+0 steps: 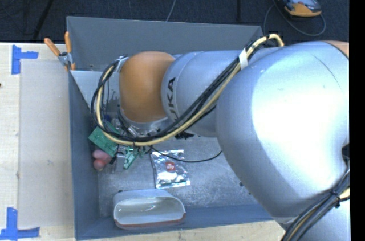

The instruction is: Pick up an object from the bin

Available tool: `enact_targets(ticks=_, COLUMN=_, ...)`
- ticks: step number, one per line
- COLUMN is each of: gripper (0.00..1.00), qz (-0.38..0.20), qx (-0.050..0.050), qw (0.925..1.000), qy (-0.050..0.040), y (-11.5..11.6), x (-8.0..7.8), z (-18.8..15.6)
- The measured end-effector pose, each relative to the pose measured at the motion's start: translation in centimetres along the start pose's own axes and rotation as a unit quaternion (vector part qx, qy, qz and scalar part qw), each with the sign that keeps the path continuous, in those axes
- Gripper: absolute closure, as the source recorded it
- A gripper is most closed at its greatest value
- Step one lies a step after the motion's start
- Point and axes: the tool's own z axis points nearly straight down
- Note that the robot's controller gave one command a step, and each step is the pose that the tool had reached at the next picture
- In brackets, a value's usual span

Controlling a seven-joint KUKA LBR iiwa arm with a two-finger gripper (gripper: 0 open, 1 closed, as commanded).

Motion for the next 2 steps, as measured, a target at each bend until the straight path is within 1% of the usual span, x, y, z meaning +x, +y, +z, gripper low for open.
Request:
enact_targets(ticks=1, gripper=1.0, qz=0.001, qx=-0.003, qw=1.0, qy=-0.0064, y=0.1, x=-0.4, z=-0.4)
enact_targets(ticks=2, gripper=1.0, qz=-0.01, qx=-0.002, qw=0.9999, qy=-0.0035, y=-1.2, x=2.4, z=-14.8)
